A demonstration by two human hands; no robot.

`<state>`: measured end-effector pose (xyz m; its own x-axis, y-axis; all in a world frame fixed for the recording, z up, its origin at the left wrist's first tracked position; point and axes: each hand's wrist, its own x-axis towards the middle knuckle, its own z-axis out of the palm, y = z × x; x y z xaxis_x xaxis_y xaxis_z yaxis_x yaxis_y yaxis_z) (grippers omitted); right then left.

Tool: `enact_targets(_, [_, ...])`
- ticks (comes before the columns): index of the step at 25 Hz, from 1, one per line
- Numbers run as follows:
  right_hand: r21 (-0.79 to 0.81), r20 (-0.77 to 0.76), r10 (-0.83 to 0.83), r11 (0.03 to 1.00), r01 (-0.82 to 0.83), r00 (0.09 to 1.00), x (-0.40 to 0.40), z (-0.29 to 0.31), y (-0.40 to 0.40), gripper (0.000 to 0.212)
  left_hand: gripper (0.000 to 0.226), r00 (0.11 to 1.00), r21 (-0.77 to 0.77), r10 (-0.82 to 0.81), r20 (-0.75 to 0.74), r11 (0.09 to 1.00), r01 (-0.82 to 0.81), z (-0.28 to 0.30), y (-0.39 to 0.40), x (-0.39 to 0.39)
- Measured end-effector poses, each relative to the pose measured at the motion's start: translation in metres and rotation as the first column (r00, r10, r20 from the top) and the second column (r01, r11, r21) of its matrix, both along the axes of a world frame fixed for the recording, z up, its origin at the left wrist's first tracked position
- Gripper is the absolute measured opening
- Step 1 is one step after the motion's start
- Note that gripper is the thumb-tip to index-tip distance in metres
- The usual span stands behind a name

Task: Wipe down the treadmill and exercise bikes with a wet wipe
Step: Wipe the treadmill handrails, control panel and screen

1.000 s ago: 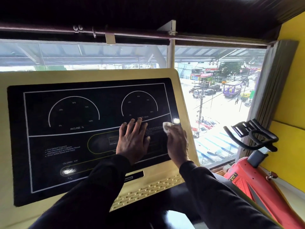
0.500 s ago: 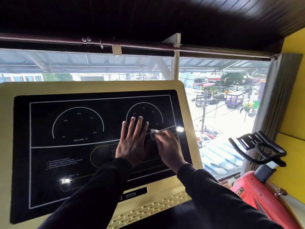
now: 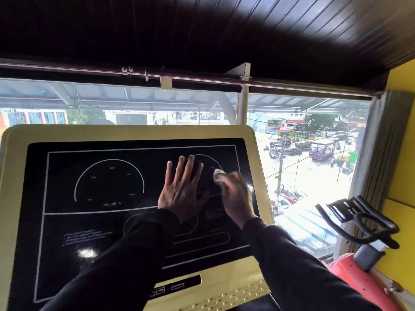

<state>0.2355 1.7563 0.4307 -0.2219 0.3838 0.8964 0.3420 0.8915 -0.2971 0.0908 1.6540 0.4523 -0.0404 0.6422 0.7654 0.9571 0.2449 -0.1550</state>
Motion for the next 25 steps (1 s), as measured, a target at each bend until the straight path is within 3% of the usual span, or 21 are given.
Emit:
enact_targets(2, [-0.091,-0.161,-0.101,0.992,0.087,0.982,-0.001,0.013,0.014,0.021,0.08,1.0,-0.008,0.008,-0.016,1.0,-0.008,-0.003,0.002,-0.001])
enact_targets(3, [-0.078,-0.144,-0.089,0.994,0.078,0.986,-0.006,0.016,0.013,0.022,0.08,1.0,-0.011,0.007,-0.015,1.0,-0.007,-0.004,0.002,-0.001])
enact_targets(6, [0.119,0.109,0.044,0.991,-0.057,0.993,-0.013,0.017,0.006,0.017,0.077,1.0,-0.006,0.005,0.004,1.0,-0.005,0.003,0.003,-0.001])
enact_targets(7, [0.116,0.101,0.042,0.992,-0.053,0.994,-0.012,0.022,0.012,0.017,0.073,1.0,0.002,0.005,0.007,1.0,-0.005,0.011,0.004,0.0])
enact_targets(10, [-0.09,-0.221,-0.091,0.993,0.073,0.971,-0.017,0.046,0.021,0.015,0.072,1.0,-0.004,0.003,0.017,1.0,-0.002,0.036,0.015,-0.004])
enact_targets(11, [-0.097,-0.21,-0.087,0.993,0.068,0.974,-0.023,0.049,0.018,0.016,0.078,1.0,-0.019,0.007,0.001,1.0,-0.007,0.039,0.019,-0.007])
enact_targets(14, [0.1,0.083,0.031,0.994,-0.039,0.996,-0.028,0.046,0.015,0.029,0.085,0.999,-0.043,0.009,-0.045,0.999,-0.011,0.037,0.027,-0.011])
enact_targets(15, [0.112,0.081,0.015,0.993,-0.024,0.997,-0.026,0.05,0.024,0.032,0.086,0.999,-0.069,0.015,-0.035,0.997,-0.017,0.04,0.028,-0.01])
enact_targets(18, [-0.072,-0.199,-0.123,0.991,0.111,0.972,-0.026,0.071,0.046,0.032,0.081,0.999,-0.061,0.045,-0.02,0.997,-0.046,0.058,0.033,-0.001])
enact_targets(19, [-0.097,-0.197,-0.125,0.989,0.108,0.972,-0.032,0.076,0.044,0.031,0.076,0.999,-0.034,0.046,-0.029,0.998,-0.047,0.062,0.035,0.003])
enact_targets(23, [0.127,0.02,-0.032,0.991,0.029,0.999,-0.031,0.076,0.054,0.034,0.073,0.999,0.018,-0.02,-0.045,1.0,0.021,0.054,0.048,0.011])
enact_targets(25, [-0.036,-0.097,-0.146,0.989,0.143,0.985,-0.017,0.087,0.08,0.041,0.079,0.994,-0.064,-0.002,-0.112,0.998,-0.005,0.052,0.051,0.007])
